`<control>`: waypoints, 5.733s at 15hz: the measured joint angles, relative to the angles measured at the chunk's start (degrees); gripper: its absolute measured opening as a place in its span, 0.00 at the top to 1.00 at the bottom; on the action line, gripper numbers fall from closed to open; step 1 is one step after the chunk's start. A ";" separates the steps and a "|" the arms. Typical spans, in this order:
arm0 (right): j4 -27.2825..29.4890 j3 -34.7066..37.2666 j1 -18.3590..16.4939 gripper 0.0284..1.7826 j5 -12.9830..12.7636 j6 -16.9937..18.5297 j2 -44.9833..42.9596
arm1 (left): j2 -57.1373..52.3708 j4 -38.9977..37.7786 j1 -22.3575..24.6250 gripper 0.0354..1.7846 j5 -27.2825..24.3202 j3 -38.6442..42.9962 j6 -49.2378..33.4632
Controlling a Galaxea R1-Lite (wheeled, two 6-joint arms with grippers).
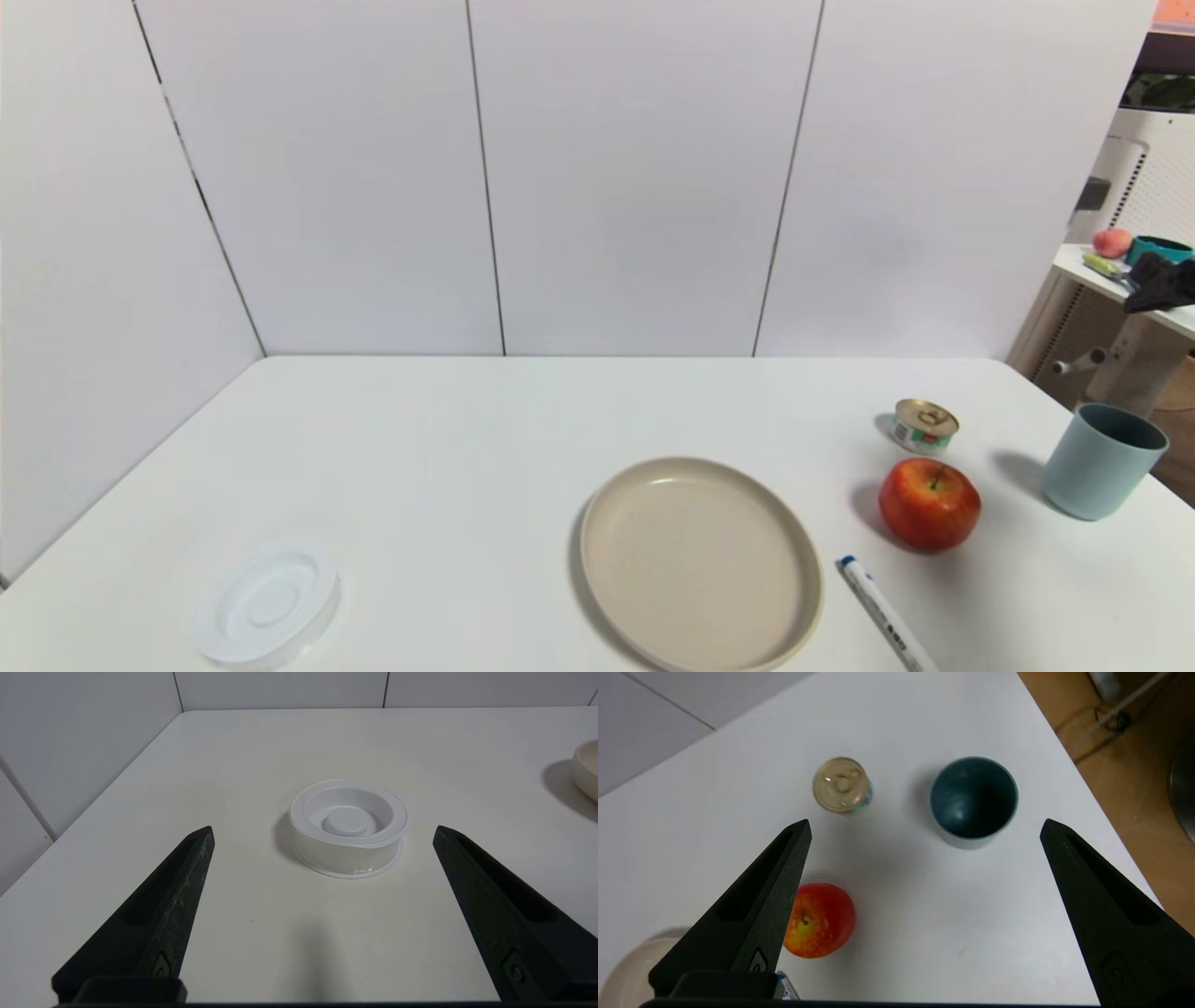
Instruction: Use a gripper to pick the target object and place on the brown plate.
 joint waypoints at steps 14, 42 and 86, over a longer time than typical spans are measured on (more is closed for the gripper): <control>13.23 -13.34 -9.00 0.05 -1.34 -4.19 21.86 | 0.00 0.00 0.00 0.06 0.00 0.00 -0.02; 12.85 -8.27 -8.16 0.94 -0.63 -5.81 21.14 | 0.00 0.00 0.00 0.06 0.00 0.00 -0.02; 4.14 7.08 47.84 0.16 4.78 -12.36 -2.79 | 0.00 0.02 0.00 0.06 0.00 0.00 -0.02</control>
